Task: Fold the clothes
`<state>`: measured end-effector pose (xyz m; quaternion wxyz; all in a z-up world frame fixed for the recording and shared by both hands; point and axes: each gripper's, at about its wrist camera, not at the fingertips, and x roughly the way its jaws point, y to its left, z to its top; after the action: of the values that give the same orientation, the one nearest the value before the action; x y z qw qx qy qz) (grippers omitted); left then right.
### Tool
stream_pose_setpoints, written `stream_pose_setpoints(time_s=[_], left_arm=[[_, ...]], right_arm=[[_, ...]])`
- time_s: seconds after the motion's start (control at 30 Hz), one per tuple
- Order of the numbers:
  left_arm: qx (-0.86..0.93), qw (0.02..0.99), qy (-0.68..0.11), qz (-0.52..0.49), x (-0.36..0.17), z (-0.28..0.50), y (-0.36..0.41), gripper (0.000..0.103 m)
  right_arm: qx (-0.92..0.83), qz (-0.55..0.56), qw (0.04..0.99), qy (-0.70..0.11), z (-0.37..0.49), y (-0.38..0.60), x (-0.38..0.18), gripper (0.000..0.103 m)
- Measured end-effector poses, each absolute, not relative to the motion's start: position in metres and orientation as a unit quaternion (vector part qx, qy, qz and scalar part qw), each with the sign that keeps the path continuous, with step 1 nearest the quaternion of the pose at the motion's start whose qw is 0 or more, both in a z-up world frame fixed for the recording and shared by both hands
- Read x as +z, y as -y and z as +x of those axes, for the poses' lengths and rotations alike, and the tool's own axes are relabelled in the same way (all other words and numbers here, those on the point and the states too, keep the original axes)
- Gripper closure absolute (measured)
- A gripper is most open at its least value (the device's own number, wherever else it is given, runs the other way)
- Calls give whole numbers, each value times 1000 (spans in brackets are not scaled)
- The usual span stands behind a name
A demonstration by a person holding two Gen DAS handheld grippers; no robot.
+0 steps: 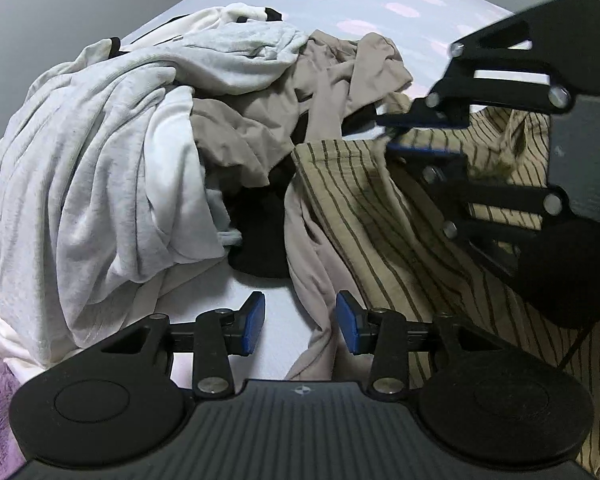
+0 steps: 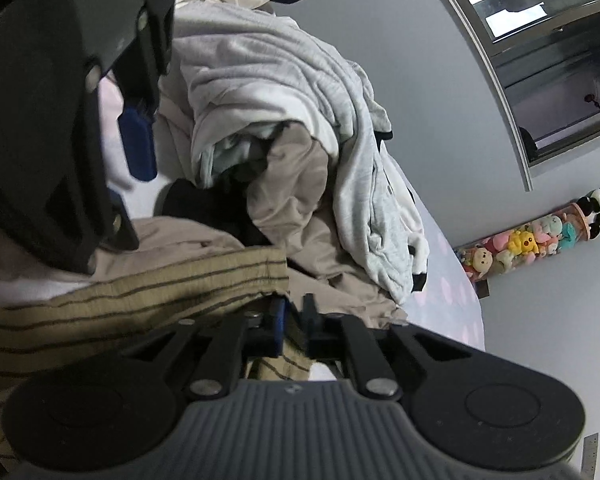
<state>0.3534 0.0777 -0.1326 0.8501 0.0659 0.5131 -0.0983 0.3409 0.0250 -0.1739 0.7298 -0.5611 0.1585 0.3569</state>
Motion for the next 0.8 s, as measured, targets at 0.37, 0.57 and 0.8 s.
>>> stream_pose_setpoints(time_s=[0.37, 0.57, 0.8], left_arm=[[-107, 867, -483, 61, -108, 359, -64, 65], [-114, 873, -470, 63, -118, 385, -49, 65], [-114, 873, -472, 48, -144, 415, -41, 90]], right_arm=[[312, -545, 758, -177, 321, 27, -140, 51], [259, -519, 781, -230, 321, 92, -143, 51], [193, -426, 823, -323, 346, 170, -157, 57]])
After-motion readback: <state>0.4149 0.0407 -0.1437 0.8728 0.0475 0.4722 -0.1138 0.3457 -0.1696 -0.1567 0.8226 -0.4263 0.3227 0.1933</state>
